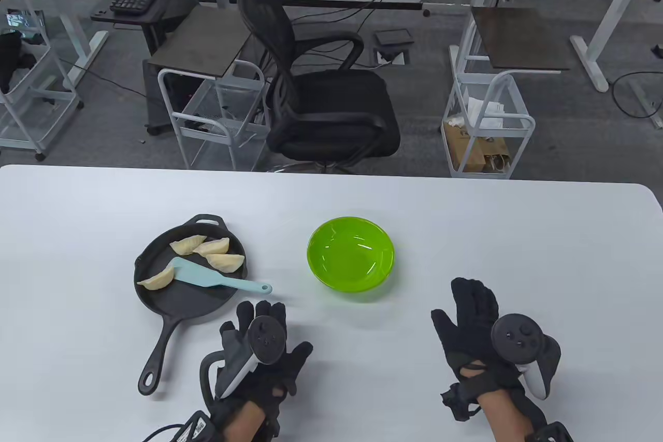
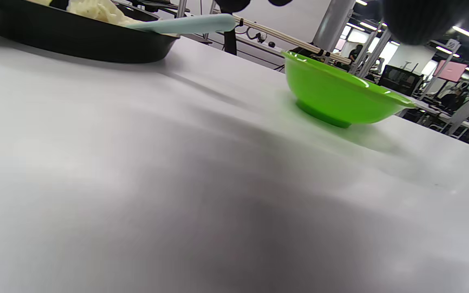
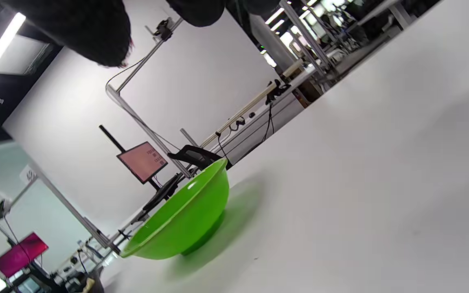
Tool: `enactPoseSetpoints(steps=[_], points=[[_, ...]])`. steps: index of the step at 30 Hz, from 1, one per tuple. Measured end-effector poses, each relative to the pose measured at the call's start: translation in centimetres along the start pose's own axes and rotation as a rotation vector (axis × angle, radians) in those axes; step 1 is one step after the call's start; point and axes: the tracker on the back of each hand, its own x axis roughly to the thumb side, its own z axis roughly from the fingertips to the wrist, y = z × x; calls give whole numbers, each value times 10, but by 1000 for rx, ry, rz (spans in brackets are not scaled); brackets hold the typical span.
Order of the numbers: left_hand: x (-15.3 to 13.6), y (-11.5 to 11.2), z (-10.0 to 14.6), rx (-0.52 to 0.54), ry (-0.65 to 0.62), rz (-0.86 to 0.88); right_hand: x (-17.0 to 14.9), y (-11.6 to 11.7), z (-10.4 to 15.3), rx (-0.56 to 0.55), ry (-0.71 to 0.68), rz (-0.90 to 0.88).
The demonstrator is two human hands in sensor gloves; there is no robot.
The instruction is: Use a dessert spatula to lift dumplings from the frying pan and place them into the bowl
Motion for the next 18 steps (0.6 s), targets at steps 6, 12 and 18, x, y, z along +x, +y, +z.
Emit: enactPoseSetpoints(steps=[6, 12, 18], points=[[-1, 2, 4, 43, -28, 10, 11, 11, 8, 41, -67, 26], [-3, 1, 2, 38, -38, 37, 10, 13, 9, 42, -69, 40], [-1, -2, 1, 5, -53, 28, 3, 11, 8, 39, -49, 9]])
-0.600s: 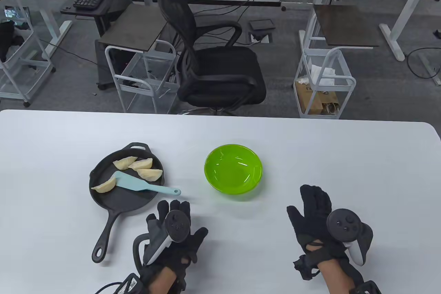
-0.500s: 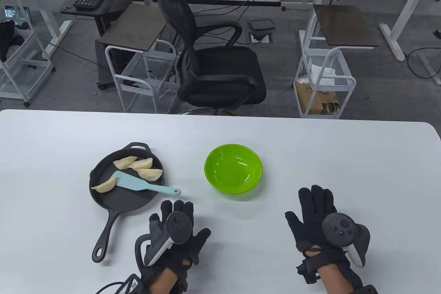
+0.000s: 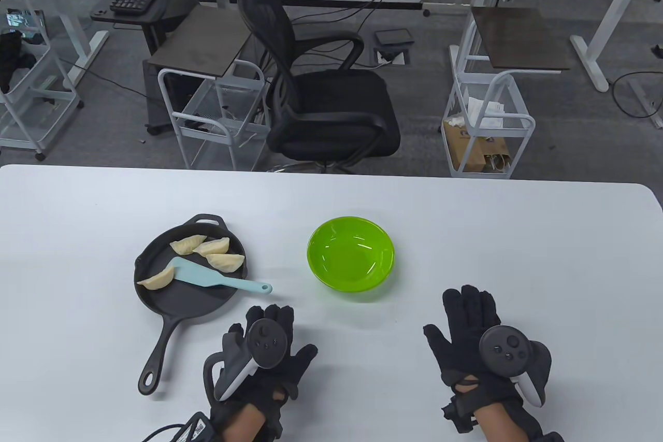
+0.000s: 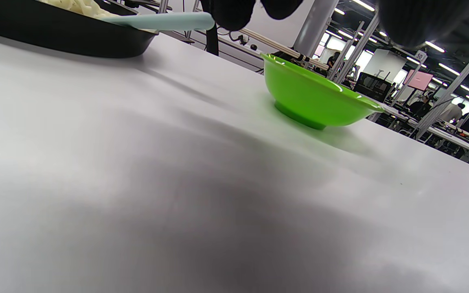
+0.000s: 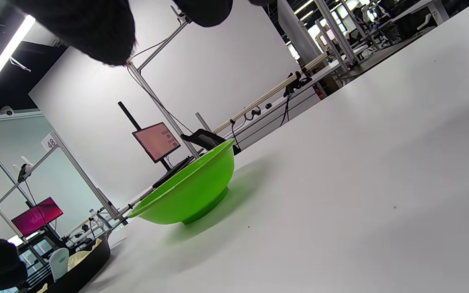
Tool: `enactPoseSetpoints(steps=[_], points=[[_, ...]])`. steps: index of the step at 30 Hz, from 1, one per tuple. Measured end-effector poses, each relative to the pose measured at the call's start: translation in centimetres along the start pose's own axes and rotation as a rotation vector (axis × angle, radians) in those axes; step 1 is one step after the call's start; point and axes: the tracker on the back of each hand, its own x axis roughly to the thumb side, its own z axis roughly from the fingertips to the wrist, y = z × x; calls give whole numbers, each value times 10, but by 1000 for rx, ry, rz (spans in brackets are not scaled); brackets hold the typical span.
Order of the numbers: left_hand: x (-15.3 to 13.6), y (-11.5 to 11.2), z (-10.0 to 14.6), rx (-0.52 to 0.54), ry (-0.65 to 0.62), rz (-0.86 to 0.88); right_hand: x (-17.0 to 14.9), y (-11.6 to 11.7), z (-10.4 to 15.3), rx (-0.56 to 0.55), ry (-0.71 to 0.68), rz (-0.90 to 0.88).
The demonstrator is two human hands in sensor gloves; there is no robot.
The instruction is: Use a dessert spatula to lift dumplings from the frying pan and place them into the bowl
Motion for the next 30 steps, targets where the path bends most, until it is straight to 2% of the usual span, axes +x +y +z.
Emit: enactPoseSetpoints(steps=[13, 24, 30], points=[[6, -7, -2, -31, -5, -11, -13, 3, -2, 1, 53, -26], [7, -9, -5, -35, -2, 26, -11, 5, -3, 5, 49, -25], [15, -10, -14, -25, 22, -10, -11, 8, -2, 14, 43, -36]])
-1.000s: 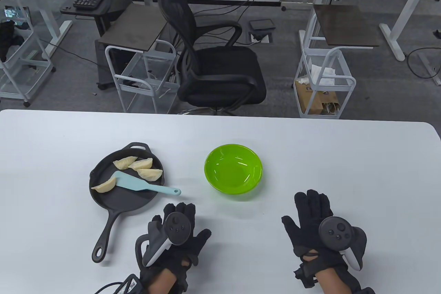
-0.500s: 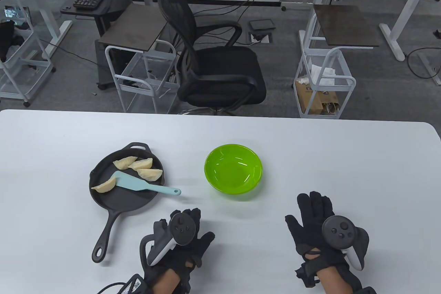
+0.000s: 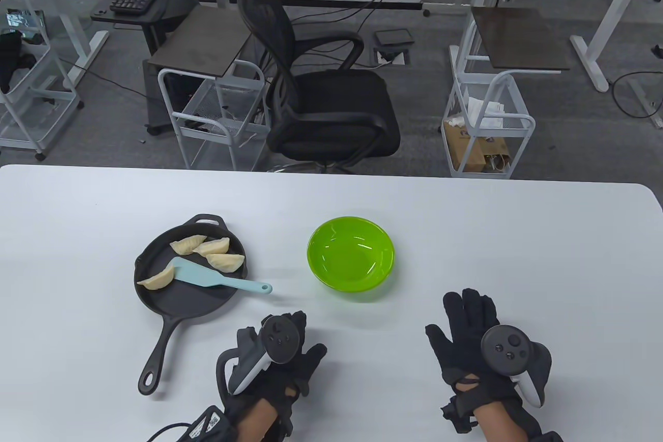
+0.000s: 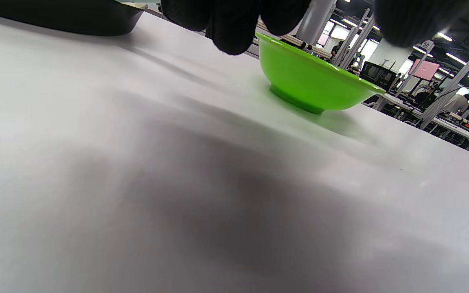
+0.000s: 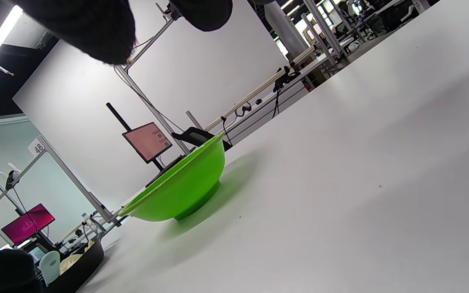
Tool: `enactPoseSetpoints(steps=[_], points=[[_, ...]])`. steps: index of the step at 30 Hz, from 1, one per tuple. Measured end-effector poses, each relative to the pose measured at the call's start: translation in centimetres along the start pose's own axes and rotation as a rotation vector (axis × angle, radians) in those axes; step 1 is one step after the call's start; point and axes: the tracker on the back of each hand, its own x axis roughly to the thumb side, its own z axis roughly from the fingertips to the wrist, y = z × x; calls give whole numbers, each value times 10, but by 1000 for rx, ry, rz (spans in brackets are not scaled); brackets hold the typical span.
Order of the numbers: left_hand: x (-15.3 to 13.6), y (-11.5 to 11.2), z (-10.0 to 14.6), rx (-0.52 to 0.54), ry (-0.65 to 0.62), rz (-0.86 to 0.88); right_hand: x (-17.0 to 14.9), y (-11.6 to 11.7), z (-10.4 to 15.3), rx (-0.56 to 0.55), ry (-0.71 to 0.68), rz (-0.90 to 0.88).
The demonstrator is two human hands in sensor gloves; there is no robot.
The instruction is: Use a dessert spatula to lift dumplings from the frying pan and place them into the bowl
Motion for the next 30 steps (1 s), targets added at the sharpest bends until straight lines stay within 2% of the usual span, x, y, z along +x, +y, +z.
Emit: enactPoseSetpoints(steps=[5, 12, 22, 30], points=[[4, 7, -15, -25, 48, 47, 1, 0, 0, -10, -13, 3], [9, 15, -47, -141, 165, 207, 2, 1, 1, -6, -17, -1], [14, 21, -83, -182, 333, 318, 3, 0, 2, -24, -33, -21], [2, 22, -105, -198, 450, 381, 6, -3, 4, -47, -51, -22]])
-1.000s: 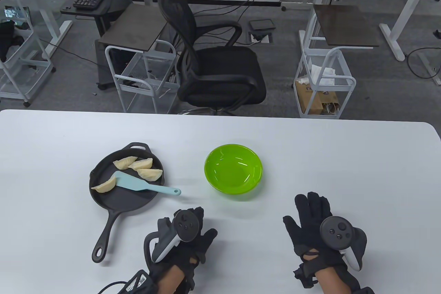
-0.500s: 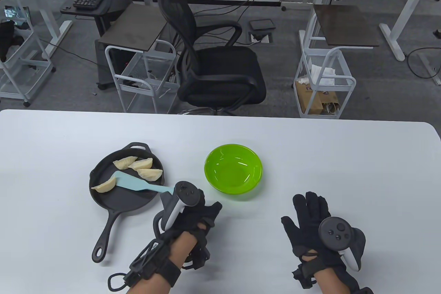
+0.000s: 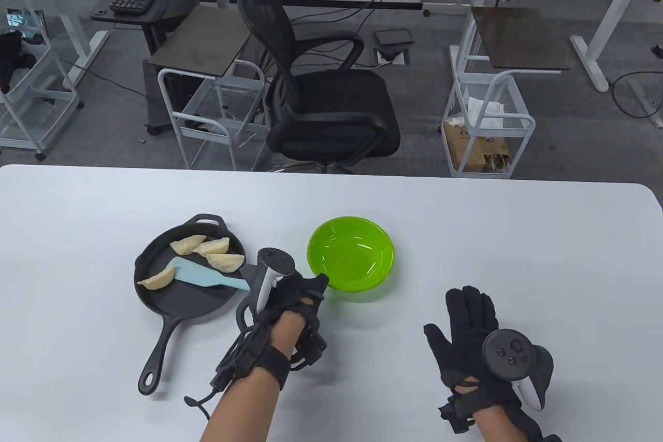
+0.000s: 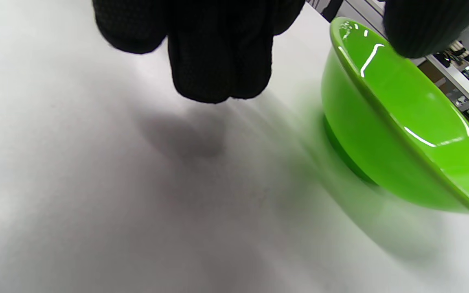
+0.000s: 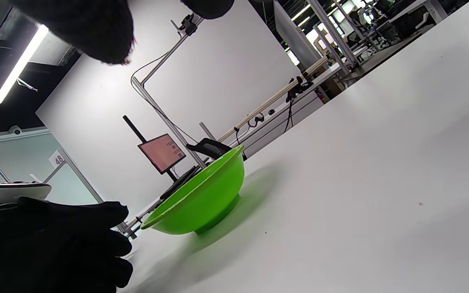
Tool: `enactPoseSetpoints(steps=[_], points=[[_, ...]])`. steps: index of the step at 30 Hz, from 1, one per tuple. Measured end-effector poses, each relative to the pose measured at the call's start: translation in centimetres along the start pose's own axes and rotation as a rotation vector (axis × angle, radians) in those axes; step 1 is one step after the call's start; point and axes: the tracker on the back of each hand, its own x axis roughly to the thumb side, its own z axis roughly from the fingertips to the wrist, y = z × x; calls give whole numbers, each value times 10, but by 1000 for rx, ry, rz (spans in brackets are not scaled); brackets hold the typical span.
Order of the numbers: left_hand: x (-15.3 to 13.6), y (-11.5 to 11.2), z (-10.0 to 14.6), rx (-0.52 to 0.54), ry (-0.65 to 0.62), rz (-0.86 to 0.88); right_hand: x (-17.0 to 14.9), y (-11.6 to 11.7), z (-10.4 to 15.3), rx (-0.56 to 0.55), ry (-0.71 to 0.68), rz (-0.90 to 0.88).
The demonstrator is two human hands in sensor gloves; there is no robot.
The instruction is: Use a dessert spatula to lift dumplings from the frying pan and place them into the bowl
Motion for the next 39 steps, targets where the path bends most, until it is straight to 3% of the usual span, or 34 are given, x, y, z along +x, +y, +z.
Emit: enactPoseSetpoints(steps=[15, 26, 35, 39], points=[[3, -13, -21, -102, 77, 91, 0, 0, 1, -8, 3, -14], [8, -20, -33, -159, 48, 132, 0, 0, 1, 2, 8, -14], [8, -23, -36, -161, 8, 227, 0, 0, 1, 6, 14, -20], [7, -22, -34, -77, 28, 224, 1, 0, 1, 10, 14, -21]])
